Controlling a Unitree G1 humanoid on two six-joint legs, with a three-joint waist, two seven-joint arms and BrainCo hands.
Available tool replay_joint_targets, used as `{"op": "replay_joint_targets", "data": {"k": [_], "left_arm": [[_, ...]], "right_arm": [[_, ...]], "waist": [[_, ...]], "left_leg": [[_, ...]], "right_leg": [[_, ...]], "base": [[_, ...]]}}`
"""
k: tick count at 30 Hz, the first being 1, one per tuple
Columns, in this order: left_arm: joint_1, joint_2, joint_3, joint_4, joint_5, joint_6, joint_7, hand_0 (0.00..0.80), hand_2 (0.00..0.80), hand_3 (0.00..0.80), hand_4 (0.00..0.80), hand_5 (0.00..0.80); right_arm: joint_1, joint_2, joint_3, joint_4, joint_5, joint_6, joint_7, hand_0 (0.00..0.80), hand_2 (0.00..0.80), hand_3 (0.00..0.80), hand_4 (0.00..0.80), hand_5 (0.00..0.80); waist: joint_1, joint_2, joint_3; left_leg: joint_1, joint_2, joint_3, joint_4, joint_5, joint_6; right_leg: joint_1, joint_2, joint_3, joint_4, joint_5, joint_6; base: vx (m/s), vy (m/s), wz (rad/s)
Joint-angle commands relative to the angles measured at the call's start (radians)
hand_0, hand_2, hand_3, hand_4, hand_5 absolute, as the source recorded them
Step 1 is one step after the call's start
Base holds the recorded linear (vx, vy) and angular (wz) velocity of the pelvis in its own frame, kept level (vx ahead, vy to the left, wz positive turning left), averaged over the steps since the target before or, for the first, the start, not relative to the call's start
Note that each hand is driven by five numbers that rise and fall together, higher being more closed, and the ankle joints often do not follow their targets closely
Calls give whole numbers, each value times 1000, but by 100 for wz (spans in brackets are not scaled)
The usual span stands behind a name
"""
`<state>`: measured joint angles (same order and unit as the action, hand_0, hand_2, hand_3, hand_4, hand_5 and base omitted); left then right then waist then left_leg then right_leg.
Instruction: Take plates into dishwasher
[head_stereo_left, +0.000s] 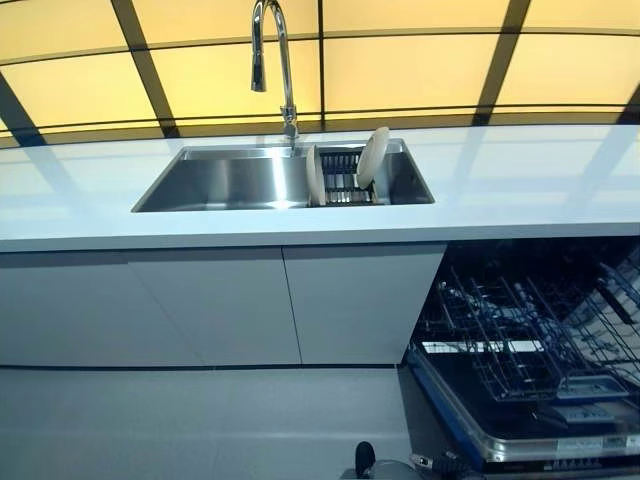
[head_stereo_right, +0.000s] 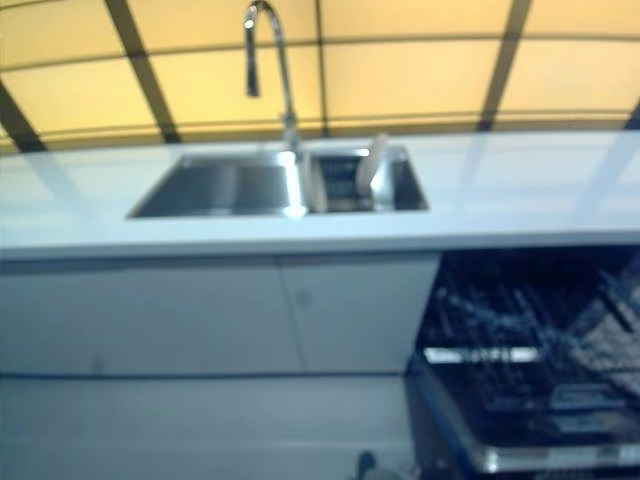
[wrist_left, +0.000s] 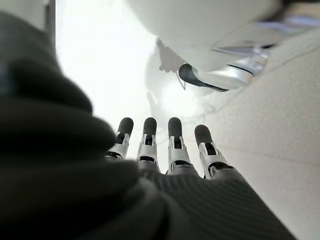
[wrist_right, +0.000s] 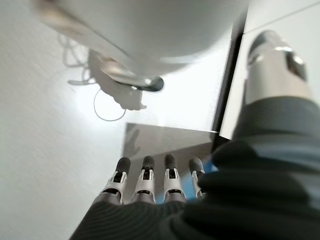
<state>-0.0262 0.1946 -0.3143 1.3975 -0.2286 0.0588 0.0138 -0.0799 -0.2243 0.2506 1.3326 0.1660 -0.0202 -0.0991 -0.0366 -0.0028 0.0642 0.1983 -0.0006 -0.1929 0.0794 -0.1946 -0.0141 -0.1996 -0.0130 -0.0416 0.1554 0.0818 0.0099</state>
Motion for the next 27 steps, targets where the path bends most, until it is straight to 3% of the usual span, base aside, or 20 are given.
{"op": "replay_joint_targets", "data": {"k": [1, 3, 7, 10, 12, 13, 14, 16, 18, 19, 20, 21, 22, 24, 26, 27], "left_arm": [[-48, -25, -17, -15, 5, -5, 2, 0, 0, 0, 0, 0], [-46, -16, -10, -17, -12, -3, 8, 0, 0, 0, 0, 0], [-32, 12, -7, -26, 39, -6, -16, 0, 0, 0, 0, 0], [-29, 64, -19, -66, 92, 7, -38, 0, 0, 0, 0, 0], [-31, 79, -16, -81, 98, 15, -39, 0, 0, 0, 0, 0], [-28, 94, -1, -86, 85, 18, -38, 0, 0, 0, 0, 0], [-29, 102, 15, -83, 66, 22, -33, 0, 0, 0, 0, 0], [-28, 112, 60, -62, 36, 20, -23, 0, 0, 0, 0, 0], [-18, 108, 107, -44, 37, -7, -18, 0, 0, 0, 0, 0], [-8, 106, 128, -51, 55, -9, -21, 0, 0, 0, 0, 0], [5, 104, 130, -57, 61, -10, -19, 0, 0, 0, 0, 0], [20, 105, 123, -56, 49, -20, -15, 0, 0, 0, 0, 0], [22, 105, 122, -55, 48, -22, -14, 0, 0, 0, 0, 0], [34, 108, 109, -48, 55, -45, 1, 0, 0, 0, 0, 0], [23, 109, 98, -50, 47, -37, 11, 0, 0, 0, 0, 0], [14, 117, 84, -59, 46, -32, 21, 0, 0, 0, 0, 0]], "right_arm": [[-41, -1, 45, 3, -45, -59, 17, 0, 0, 0, 0, 0], [-52, -2, 73, -22, -66, -111, 81, 0, 0, 0, 0, 0], [-60, -7, 142, -110, -103, -132, 260, 0, 0, 0, 0, 0], [-85, -92, 240, -372, -92, -79, 474, 0, 0, 0, 0, 0], [-90, -138, 246, -497, -67, -42, 553, 0, 0, 0, 0, 0], [-110, -226, 249, -690, 14, 48, 682, 0, 0, 0, 0, 0], [-116, -278, 246, -793, 87, 96, 762, 0, 0, 0, 0, 0], [-128, -353, 227, -973, 198, 183, 894, 0, 0, 0, 0, 0], [-154, -394, 216, -1072, 239, 200, 964, 0, 0, 0, 0, 0], [-167, -415, 209, -1119, 268, 221, 973, 0, 0, 0, 0, 0], [-180, -419, 190, -1140, 301, 231, 980, 0, 0, 0, 0, 0], [-208, -416, 178, -1145, 347, 245, 994, 0, 0, 0, 0, 0], [-216, -415, 177, -1144, 353, 250, 996, 0, 0, 0, 0, 0], [-325, -411, 175, -1157, 507, 287, 973, 0, 0, 0, 0, 0], [-420, -422, 176, -1165, 602, 323, 974, 0, 0, 0, 0, 0], [-448, -424, 155, -1170, 670, 341, 966, 0, 0, 0, 0, 0]], "waist": [[-8, -16, 23], [-5, -11, 35], [1, -17, 41], [13, -41, 36], [11, -51, 32], [2, -66, 22], [-4, -72, 15], [-14, -81, 1], [3, -117, 13], [22, -128, 29], [39, -131, 35], [63, -119, 50], [67, -118, 50], [123, -89, 61], [153, -93, 57], [149, -98, 44]], "left_leg": [[-47, -89, 15, -36, 75, 77], [-47, -85, 14, -46, 83, 77], [-47, -85, 4, -48, 83, 80], [-42, -74, -2, -35, 72, 72], [-39, -69, 0, -25, 65, 64], [-26, -58, 7, 7, 37, 51], [-16, -45, 14, 29, 29, 37], [-45, -7, 44, 193, 148, -1], [-254, -34, 93, 550, 277, 0], [-350, -38, 120, 621, 285, 4], [-413, -39, 141, 581, 313, -2], [-404, -20, 168, 447, 316, -12], [-400, -18, 172, 406, 324, -14], [-419, 24, 205, 16, 413, -45], [-421, -3, 129, -15, 380, -35], [-413, -14, 126, 3, 351, -30]], "right_leg": [[11, -60, 19, -80, 84, 61], [-7, -72, 7, -51, 81, 73], [-23, -84, -3, -13, 66, 83], [-20, -82, -13, 7, 43, 77], [-18, -78, -15, 12, 35, 71], [-11, -71, -16, 15, 22, 55], [0, -62, -18, 12, 14, 42], [54, -33, -8, -26, -5, 5], [114, -37, 17, -52, -14, -25], [152, -37, 23, -60, -19, -37], [189, -35, 23, -68, -30, -41], [238, -26, 23, -83, -45, -30], [244, -25, 22, -86, -47, -27], [325, 3, 18, -101, -84, -10], [352, -10, 44, -84, -122, -5], [358, -17, 55, -74, -137, 2]], "base": [[46, -16, 0], [89, -29, -14], [110, -64, -6], [139, -178, 13], [110, -151, 17], [177, -189, 15], [207, -174, 9], [156, -117, 2], [132, -140, 0], [178, -94, -2], [270, 5, -14], [240, 44, -37], [350, 112, -52], [408, 139, -60], [266, 105, -90], [247, 123, -125]]}}
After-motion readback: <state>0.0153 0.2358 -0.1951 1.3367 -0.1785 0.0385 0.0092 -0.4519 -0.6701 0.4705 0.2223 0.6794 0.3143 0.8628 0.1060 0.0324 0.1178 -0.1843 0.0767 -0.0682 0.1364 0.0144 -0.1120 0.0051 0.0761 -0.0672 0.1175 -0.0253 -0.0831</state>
